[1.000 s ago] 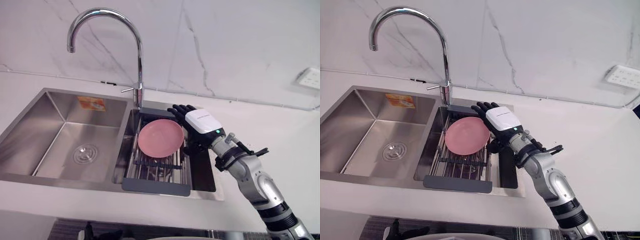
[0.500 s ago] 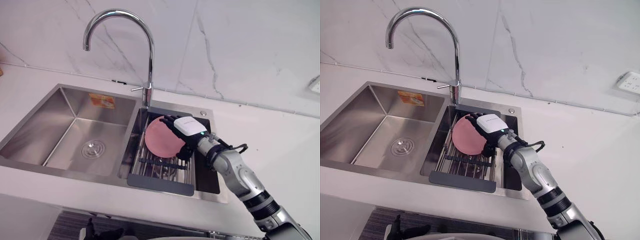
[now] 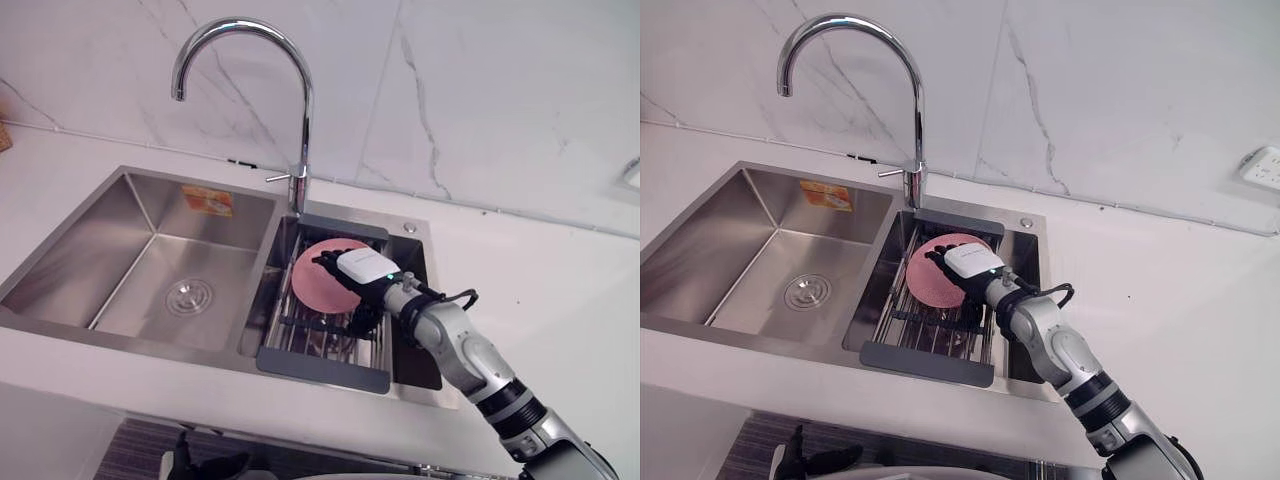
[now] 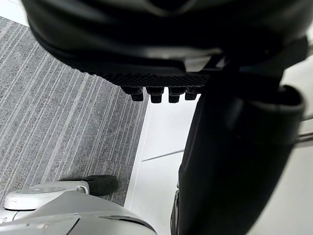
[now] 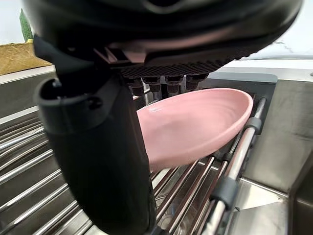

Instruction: Walk over to the sink, pick up the cup, carry it to the dishwasher, place the cup inside the dishwasher, then close the dishwasher door

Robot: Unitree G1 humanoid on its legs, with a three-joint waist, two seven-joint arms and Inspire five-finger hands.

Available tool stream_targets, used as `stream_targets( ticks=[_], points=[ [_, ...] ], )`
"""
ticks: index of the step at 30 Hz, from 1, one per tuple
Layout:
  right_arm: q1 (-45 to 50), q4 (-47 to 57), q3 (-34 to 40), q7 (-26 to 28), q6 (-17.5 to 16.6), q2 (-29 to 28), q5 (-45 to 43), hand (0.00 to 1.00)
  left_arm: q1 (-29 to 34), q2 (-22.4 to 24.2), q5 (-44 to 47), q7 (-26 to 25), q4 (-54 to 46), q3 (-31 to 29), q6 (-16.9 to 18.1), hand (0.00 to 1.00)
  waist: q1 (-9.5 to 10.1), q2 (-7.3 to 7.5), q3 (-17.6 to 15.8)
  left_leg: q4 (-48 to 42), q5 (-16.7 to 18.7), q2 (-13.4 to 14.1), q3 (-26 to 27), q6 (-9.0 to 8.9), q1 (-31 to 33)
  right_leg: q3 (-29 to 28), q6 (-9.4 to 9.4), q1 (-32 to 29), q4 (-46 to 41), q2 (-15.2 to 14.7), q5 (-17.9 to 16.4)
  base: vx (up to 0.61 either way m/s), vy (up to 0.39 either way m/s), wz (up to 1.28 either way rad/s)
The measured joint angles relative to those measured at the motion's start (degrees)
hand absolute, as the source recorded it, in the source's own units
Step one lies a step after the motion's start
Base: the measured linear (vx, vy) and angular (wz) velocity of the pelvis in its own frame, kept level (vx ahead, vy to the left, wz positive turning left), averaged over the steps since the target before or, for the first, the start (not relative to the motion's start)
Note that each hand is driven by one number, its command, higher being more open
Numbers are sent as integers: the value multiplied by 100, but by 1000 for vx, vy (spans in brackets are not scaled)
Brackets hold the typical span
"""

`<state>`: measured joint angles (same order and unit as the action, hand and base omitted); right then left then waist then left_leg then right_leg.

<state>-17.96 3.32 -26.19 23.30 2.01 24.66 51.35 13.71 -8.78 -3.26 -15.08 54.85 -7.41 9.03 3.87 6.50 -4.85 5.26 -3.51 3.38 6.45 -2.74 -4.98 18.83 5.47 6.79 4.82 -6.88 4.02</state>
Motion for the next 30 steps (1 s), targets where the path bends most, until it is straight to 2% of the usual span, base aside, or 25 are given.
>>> stream_targets(
  ticks=[13,21,30],
  points=[
    [201,1279,870,-42,123,68,-295,100,65,-17,-4,-27,-5,-18,9,100,-74,63,-34,1,13,27,113,-11,-38,-114,-3,-25,0,24,2,0,0,-3],
    [497,1798,1026,123,144,142,-732,100,105,32,-3,-90,-70,-176,9,100,-185,89,-39,-24,31,29,199,-22,-51,-189,-6,-58,-2,29,5,-1,-1,-6],
    [756,1854,973,408,176,147,-740,100,105,20,-1,-92,-53,-112,7,100,-217,71,-52,-3,41,37,226,-21,-52,-226,-8,-73,-1,32,6,-14,-2,-1]
  ],
)
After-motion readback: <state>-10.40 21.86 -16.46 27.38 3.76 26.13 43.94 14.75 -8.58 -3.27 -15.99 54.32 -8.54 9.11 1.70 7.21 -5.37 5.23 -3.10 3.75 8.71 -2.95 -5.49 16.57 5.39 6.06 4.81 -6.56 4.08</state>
